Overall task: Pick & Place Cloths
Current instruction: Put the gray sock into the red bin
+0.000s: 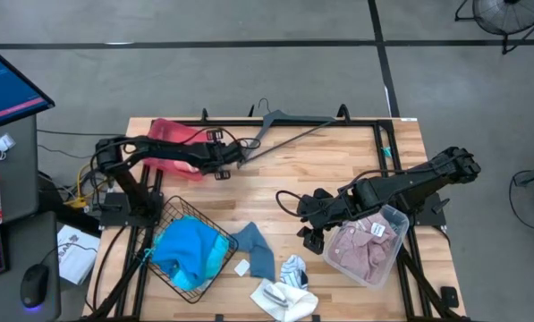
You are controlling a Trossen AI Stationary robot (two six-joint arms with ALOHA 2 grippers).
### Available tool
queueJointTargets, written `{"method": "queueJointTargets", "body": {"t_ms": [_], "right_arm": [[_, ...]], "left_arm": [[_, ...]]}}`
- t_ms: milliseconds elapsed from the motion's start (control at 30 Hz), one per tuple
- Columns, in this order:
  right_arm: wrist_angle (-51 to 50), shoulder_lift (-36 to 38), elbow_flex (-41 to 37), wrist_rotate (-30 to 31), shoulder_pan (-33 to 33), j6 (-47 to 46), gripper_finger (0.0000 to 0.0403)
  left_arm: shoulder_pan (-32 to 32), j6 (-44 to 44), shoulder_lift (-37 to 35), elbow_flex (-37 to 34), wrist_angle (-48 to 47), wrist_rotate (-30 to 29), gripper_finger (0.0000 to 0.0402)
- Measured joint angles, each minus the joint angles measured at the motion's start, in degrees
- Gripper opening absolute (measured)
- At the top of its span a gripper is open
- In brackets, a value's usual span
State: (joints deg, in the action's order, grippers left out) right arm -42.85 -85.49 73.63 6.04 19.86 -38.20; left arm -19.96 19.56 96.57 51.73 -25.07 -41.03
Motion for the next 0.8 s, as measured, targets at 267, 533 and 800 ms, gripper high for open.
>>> {"method": "queueJointTargets", "body": {"t_ms": [267, 533, 800], "right_arm": [[0.0, 0.0, 0.0, 0.0, -0.1, 0.2, 0.0225], [0.0, 0.0, 0.0, 0.5, -0.1, 0.2, 0.0225], [0.5, 0.0, 0.0, 1.5, -0.1, 0.2, 0.0225]], "left_arm": [[1.9, -2.4, -10.3, 1.3, -1.8, -2.9, 0.0001], [-0.4, -12.9, -26.1, 0.8, -15.1, -6.5, 0.0], [-8.8, -18.7, -35.1, -4.6, -22.8, -3.8, 0.0]]}}
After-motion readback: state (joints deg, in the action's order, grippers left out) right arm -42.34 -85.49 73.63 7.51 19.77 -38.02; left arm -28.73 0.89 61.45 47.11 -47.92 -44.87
